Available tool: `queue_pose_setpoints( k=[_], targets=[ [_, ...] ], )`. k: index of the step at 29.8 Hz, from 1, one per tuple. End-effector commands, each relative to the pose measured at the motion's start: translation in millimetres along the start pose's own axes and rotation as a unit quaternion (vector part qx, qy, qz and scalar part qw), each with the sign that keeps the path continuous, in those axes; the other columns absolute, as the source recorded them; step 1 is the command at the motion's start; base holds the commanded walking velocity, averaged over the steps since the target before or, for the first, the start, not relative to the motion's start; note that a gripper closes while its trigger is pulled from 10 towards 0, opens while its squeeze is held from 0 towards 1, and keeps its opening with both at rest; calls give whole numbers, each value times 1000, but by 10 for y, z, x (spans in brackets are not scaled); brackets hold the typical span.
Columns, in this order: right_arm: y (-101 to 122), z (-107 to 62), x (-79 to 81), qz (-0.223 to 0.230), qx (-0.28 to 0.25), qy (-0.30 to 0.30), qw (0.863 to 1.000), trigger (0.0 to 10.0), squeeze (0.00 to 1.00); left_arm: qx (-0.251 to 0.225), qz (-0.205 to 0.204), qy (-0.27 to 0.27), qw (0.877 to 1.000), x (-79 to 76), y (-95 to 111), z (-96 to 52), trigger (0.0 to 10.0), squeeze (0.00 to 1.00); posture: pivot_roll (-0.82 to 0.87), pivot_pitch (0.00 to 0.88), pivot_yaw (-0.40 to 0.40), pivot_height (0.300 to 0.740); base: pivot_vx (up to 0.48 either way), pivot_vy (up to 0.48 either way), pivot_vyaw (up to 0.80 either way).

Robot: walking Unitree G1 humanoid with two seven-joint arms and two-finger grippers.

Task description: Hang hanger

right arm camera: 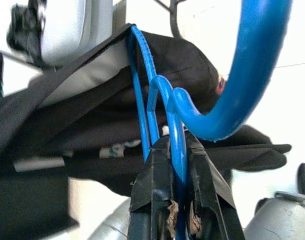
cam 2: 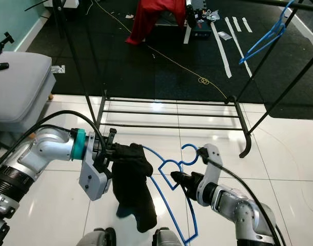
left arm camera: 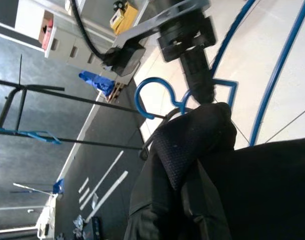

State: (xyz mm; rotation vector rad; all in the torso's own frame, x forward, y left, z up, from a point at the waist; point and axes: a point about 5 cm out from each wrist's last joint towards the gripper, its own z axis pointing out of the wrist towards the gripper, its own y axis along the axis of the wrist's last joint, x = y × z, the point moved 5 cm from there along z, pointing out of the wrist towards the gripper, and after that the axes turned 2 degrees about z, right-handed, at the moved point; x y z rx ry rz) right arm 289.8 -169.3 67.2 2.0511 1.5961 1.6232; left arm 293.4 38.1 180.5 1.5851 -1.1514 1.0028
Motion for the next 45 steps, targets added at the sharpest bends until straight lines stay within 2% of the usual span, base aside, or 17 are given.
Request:
queue_pose_setpoints(
  k=[1,2,4,6,7,8,18,20,21,22,25,26,30,34,39,43,45],
  targets=[
    [40,-25,-124,57,-20,-22,998,10000,0,-8,10,7,1000,-17,42,-15,10000,0,-96,112,45,740,0,0,0],
    [163,-31,-164,115,-57,-22,991,10000,0,-9,14,5,1000,-48,50,-31,10000,0,-96,112,45,740,0,0,0],
    [163,-31,-164,115,-57,-22,991,10000,0,-9,14,5,1000,-48,50,-31,10000,0,-96,112,45,740,0,0,0],
    [415,-40,-186,219,-124,-1,968,10000,0,-12,18,3,1000,-95,72,-40,10000,0,-93,114,49,740,0,0,0],
    [415,-40,-186,219,-124,-1,968,10000,0,-12,18,3,1000,-95,72,-40,10000,0,-93,114,49,740,0,0,0],
    [520,-17,-125,267,-146,20,953,10000,0,-17,21,8,1000,-97,99,-12,10000,0,-93,115,50,740,0,0,0],
    [550,89,135,309,-144,60,938,10000,0,-35,29,2,999,-162,176,65,10000,0,-89,111,48,740,0,0,0],
    [599,80,273,302,-142,91,938,10000,0,-31,26,-1,999,-203,171,71,10000,0,-87,111,49,740,0,0,0],
    [572,85,306,281,-131,88,946,10000,0,-26,26,2,999,-196,159,74,10000,0,-87,111,50,740,0,0,0],
    [484,112,296,273,-110,63,953,10000,0,-17,30,11,999,-161,133,81,10000,0,-87,111,50,740,0,0,0],
    [435,130,274,277,-103,50,954,10000,0,-14,32,15,999,-140,122,84,10000,0,-87,111,50,740,0,0,0],
    [277,145,249,229,-62,24,971,10000,0,-12,36,19,999,-104,104,87,10000,0,-88,109,49,740,0,0,0],
    [163,143,253,190,-30,12,981,10000,0,-12,38,20,999,-90,95,85,10000,0,-89,110,50,740,0,0,0],
    [135,143,227,187,-25,-1,982,10000,0,-13,42,20,999,-80,97,81,10000,0,-90,112,52,740,0,0,0],
    [194,151,219,244,-41,8,969,10000,0,-20,50,23,998,-66,121,87,10000,0,-88,113,53,740,0,0,0],
    [102,74,513,160,18,88,983,10000,0,-32,62,27,997,-45,152,102,10000,0,-90,116,55,740,0,0,0],
    [98,60,541,164,23,102,981,10000,0,-39,66,27,997,-37,169,104,10000,0,-90,116,55,740,0,0,0]
  ],
)
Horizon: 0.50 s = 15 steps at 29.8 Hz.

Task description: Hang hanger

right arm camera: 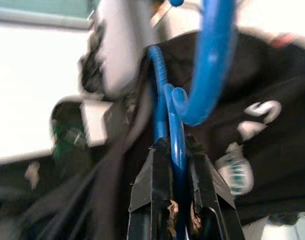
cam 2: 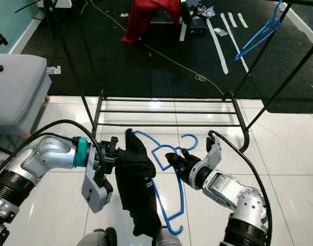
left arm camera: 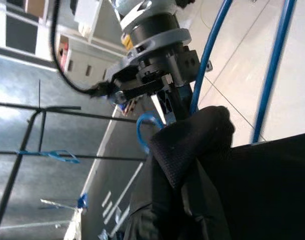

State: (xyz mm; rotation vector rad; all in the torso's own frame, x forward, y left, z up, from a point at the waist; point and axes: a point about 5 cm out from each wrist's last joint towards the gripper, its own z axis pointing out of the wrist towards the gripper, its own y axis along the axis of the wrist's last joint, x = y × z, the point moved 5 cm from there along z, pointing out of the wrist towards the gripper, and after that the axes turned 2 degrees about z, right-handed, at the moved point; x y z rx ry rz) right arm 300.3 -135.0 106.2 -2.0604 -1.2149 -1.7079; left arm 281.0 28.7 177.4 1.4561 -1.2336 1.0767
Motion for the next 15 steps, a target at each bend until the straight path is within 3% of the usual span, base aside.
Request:
queue_pose_setpoints(
  k=[1,4,5,6,7,8,9,10,12,13,15],
  targets=[
    [-60,-14,22,2,14,14,1000,10000,0,-14,8,0,1000,4,40,20,10000,0,-90,116,55,740,0,0,0],
    [-49,-32,-56,16,19,-3,1000,10000,0,-20,14,-7,1000,0,51,21,10000,0,-90,117,53,740,0,0,0],
    [-105,-104,-242,-109,60,-89,988,10000,0,-19,13,-18,1000,-26,32,17,10000,0,-94,120,54,740,0,0,0],
    [-144,-136,-321,-177,81,-123,973,10000,0,-17,10,-22,1000,-36,20,15,10000,0,-94,120,54,740,0,0,0],
    [-132,-166,-429,-278,95,-161,942,10000,0,-8,0,-20,1000,-36,-16,12,10000,0,-95,121,55,740,0,0,0],
    [-132,-166,-429,-278,95,-161,942,10000,0,-8,0,-20,1000,-36,-16,12,10000,0,-95,121,55,740,0,0,0],
    [-129,-184,-487,-341,105,-176,917,10000,0,-1,-8,-18,1000,-34,-41,9,10000,0,-95,121,55,740,0,0,0],
    [-129,-184,-487,-341,105,-176,917,10000,0,-1,-8,-18,1000,-34,-41,9,10000,0,-95,121,55,740,0,0,0],
    [-42,-193,-524,-443,100,-183,872,10000,0,20,-27,-9,999,-19,-115,-3,10000,0,-95,121,55,740,0,0,0],
    [-42,-193,-524,-443,100,-183,872,10000,0,20,-27,-9,999,-19,-115,-3,10000,0,-95,121,55,740,0,0,0],
    [92,-236,-562,-520,96,-200,825,10000,0,35,-34,-10,999,-12,-180,-34,10000,0,-92,125,53,740,0,0,0]
  ],
)
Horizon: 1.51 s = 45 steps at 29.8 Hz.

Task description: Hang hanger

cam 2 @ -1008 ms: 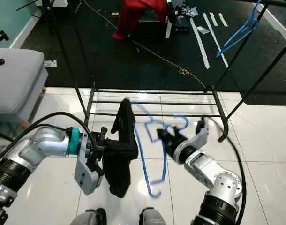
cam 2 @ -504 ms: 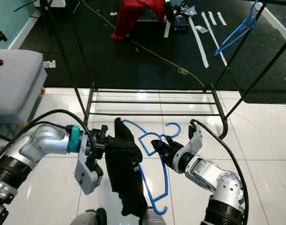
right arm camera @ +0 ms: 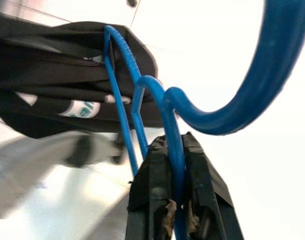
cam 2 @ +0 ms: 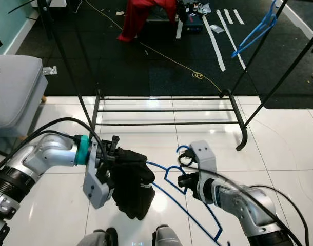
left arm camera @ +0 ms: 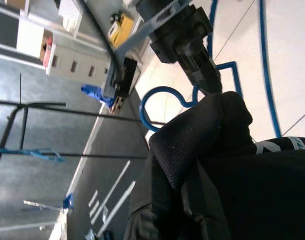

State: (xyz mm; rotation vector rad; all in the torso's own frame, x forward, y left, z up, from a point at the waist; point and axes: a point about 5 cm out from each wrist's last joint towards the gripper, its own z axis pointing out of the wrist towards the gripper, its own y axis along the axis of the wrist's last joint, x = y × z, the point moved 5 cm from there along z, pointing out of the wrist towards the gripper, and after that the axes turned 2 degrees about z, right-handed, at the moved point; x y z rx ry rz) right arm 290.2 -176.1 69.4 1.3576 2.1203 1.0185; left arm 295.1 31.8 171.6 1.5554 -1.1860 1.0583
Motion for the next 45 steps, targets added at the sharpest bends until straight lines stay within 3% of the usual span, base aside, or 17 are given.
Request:
queue_pose_setpoints(
  k=[1,6,8,9,11,12,16,23,27,28,31,34,37,38,40,41,45],
  targets=[
    [-30,-15,-94,-61,4,-24,998,10000,0,9,-4,7,1000,35,-49,-35,10000,0,-92,125,53,740,0,0,0],
    [122,-96,-172,-99,-31,-23,994,10000,0,17,0,8,1000,68,-101,-79,10000,0,-92,126,53,740,0,0,0],
    [261,-159,-155,-161,-68,-9,985,10000,0,20,-2,9,1000,90,-128,-94,10000,0,-95,126,55,740,0,0,0],
    [261,-159,-155,-161,-68,-9,985,10000,0,20,-2,9,1000,90,-128,-94,10000,0,-95,126,55,740,0,0,0],
    [352,-223,-89,-241,-93,12,966,10000,0,29,-18,20,999,134,-182,-108,10000,0,-99,128,53,740,0,0,0],
    [352,-223,-89,-241,-93,12,966,10000,0,29,-18,20,999,134,-182,-108,10000,0,-99,128,53,740,0,0,0],
    [435,-319,138,-307,-134,88,938,10000,0,41,-90,51,994,221,-263,-99,10000,0,-101,128,51,740,0,0,0],
    [338,-365,396,-344,-144,184,909,10000,0,53,-161,66,983,183,-365,-51,10000,0,-103,118,39,740,0,0,0],
    [278,-372,407,-358,-135,200,902,10000,0,55,-167,66,982,166,-387,-45,10000,0,-103,118,39,740,0,0,0],
    [145,-410,404,-377,-109,226,892,10000,0,57,-164,51,984,127,-403,-70,10000,0,-103,108,33,740,0,0,0],
    [43,-449,397,-386,-89,248,884,10000,0,57,-163,36,984,97,-408,-94,10000,0,-103,108,33,740,0,0,0],
    [-352,-497,9,-448,39,214,867,10000,0,60,-144,-60,986,-99,-390,-170,10000,0,-108,100,30,740,0,0,0],
    [-411,-506,-89,-461,63,199,862,10000,0,62,-138,-73,986,-123,-393,-182,10000,0,-109,99,31,740,0,0,0],
    [-401,-472,-359,-496,91,128,854,10000,0,64,-129,-73,987,-101,-401,-172,10000,0,-110,98,33,740,0,0,0],
    [-373,-468,-469,-502,98,97,854,10000,0,64,-127,-69,987,-82,-402,-162,10000,0,-110,98,33,740,0,0,0],
    [-312,-472,-614,-505,100,54,856,10000,0,61,-122,-66,988,-62,-398,-143,10000,0,-111,95,36,740,0,0,0],
    [-272,-543,-700,-485,102,26,868,10000,0,62,-100,-68,991,-49,-403,-122,10000,0,-113,95,39,740,0,0,0]
  ],
)
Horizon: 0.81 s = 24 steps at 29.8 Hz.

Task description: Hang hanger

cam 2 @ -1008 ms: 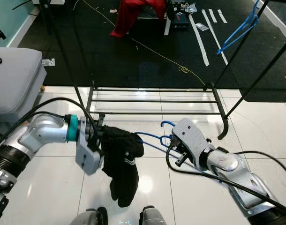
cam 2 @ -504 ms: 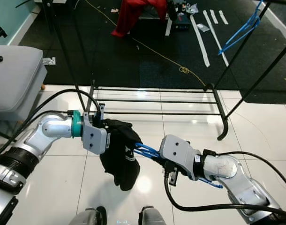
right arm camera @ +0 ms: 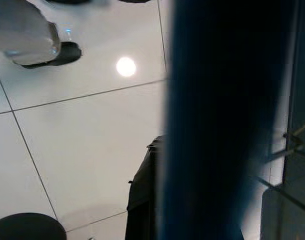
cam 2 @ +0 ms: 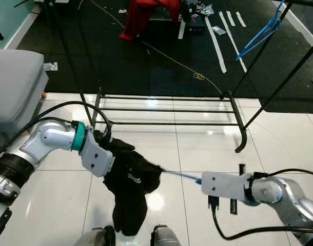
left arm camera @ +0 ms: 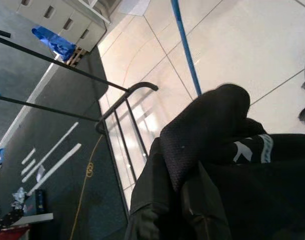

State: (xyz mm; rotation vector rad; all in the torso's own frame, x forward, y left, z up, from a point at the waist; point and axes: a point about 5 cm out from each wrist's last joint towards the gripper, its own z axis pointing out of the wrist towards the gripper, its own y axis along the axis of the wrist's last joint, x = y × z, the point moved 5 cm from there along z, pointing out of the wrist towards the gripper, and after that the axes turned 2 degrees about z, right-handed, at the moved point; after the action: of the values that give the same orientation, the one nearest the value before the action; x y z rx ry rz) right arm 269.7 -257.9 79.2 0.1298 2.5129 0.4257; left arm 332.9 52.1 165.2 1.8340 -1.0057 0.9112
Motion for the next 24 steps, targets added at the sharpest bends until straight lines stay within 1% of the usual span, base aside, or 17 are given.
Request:
queue_pose_setpoints(
  k=[1,2,3,4,5,7,8,10,12,13,15,18,20,22,24],
  targets=[
    [-59,-77,31,27,12,4,1000,10000,0,8,24,-2,1000,5,-20,17,10000,0,-113,95,39,740,0,0,0],
    [-56,-96,57,34,10,11,999,10000,0,15,29,-1,999,15,-38,16,10000,0,-113,95,39,740,0,0,0],
    [-18,-113,122,41,-1,28,999,10000,0,19,36,-4,999,16,-53,12,10000,0,-116,95,42,740,0,0,0],
    [61,-129,200,50,-23,50,997,10000,0,24,39,-1,999,32,-68,9,10000,0,-119,96,44,740,0,0,0],
    [61,-129,200,50,-23,50,997,10000,0,24,39,-1,999,32,-68,9,10000,0,-119,96,44,740,0,0,0],
    [265,-150,332,83,-81,85,990,10000,0,22,41,15,999,93,-62,19,10000,0,-122,97,46,740,0,0,0],
    [265,-150,332,83,-81,85,990,10000,0,22,41,15,999,93,-62,19,10000,0,-122,97,46,740,0,0,0],
    [424,-150,394,97,-124,100,982,10000,0,11,46,33,998,162,-19,47,10000,0,-124,100,50,740,0,0,0],
    [597,-142,372,95,-166,97,977,10000,0,-13,57,57,997,250,80,102,10000,0,-125,100,49,740,0,0,0],
    [597,-142,372,95,-166,97,977,10000,0,-13,57,57,997,250,80,102,10000,0,-125,100,49,740,0,0,0],
    [693,-141,317,94,-189,89,974,10000,0,-28,65,69,995,295,148,137,10000,0,-124,100,46,740,0,0,0],
    [705,-150,300,92,-188,92,974,10000,0,-32,74,70,994,299,164,163,10000,0,-121,99,40,740,0,0,0],
    [665,-146,302,83,-172,97,977,10000,0,-30,79,66,994,288,160,175,10000,0,-121,99,40,740,0,0,0],
    [665,-146,302,83,-172,97,977,10000,0,-30,79,66,994,288,160,175,10000,0,-121,99,40,740,0,0,0],
    [601,-130,290,79,-150,96,981,10000,0,-29,78,58,995,269,155,179,10000,0,-121,100,37,740,0,0,0]
  ],
)
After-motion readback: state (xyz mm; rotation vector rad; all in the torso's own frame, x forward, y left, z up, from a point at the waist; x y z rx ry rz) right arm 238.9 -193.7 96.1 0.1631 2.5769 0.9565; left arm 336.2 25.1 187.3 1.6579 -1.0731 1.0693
